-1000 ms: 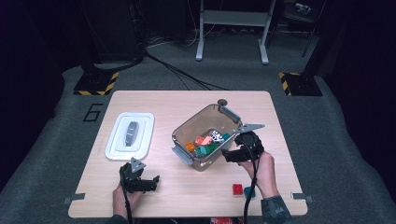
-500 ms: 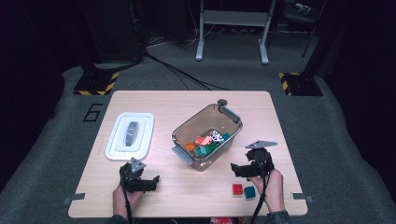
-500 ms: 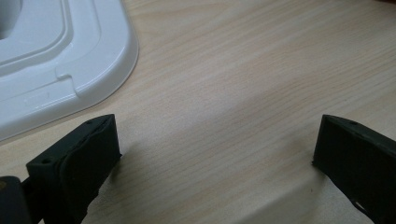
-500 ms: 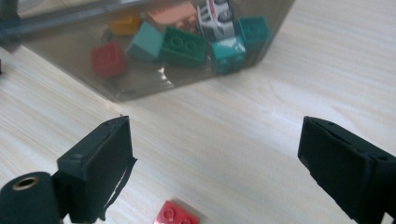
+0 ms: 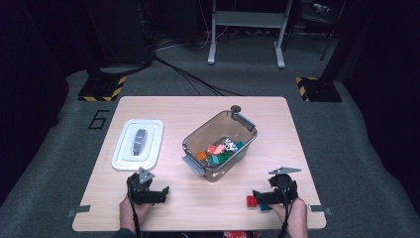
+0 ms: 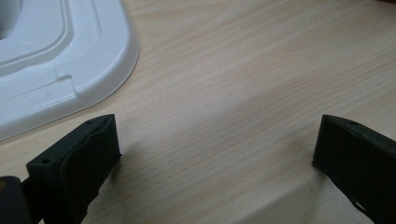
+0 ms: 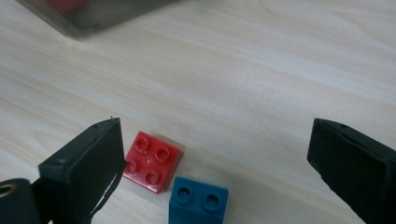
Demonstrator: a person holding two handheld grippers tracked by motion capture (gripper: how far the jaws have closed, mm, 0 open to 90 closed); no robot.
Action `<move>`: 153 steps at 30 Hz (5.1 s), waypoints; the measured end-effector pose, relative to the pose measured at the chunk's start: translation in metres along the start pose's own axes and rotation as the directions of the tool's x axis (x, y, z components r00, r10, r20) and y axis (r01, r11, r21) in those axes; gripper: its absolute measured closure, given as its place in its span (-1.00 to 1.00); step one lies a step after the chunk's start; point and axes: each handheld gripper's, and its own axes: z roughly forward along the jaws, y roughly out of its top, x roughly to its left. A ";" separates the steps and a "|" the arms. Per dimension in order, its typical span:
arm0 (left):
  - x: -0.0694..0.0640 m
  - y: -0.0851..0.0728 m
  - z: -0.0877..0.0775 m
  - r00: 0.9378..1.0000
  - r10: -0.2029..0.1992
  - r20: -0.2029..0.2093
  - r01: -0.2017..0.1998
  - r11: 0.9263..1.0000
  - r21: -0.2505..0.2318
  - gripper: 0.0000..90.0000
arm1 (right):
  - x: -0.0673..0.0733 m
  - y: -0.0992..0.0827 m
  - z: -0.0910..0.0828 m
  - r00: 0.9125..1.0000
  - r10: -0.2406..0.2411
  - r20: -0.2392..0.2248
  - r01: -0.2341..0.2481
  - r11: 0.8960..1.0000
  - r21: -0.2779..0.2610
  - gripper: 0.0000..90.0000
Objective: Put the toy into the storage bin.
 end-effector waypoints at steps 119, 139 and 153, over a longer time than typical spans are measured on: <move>0.000 0.000 0.000 1.000 0.000 0.000 0.000 1.000 0.000 -0.99 | 0.069 0.164 0.025 0.959 -0.273 -0.080 0.278 0.959 0.052 0.29; 0.000 0.000 0.000 1.000 0.001 -0.001 -0.001 1.000 0.001 -0.99 | 0.068 0.160 -0.003 0.964 -0.258 -0.067 0.257 0.966 -0.019 -0.57; 0.000 0.000 0.000 1.000 0.004 -0.005 -0.004 1.000 0.001 -0.99 | 0.040 0.096 -0.023 0.985 -0.172 -0.033 0.169 0.983 -0.072 -0.79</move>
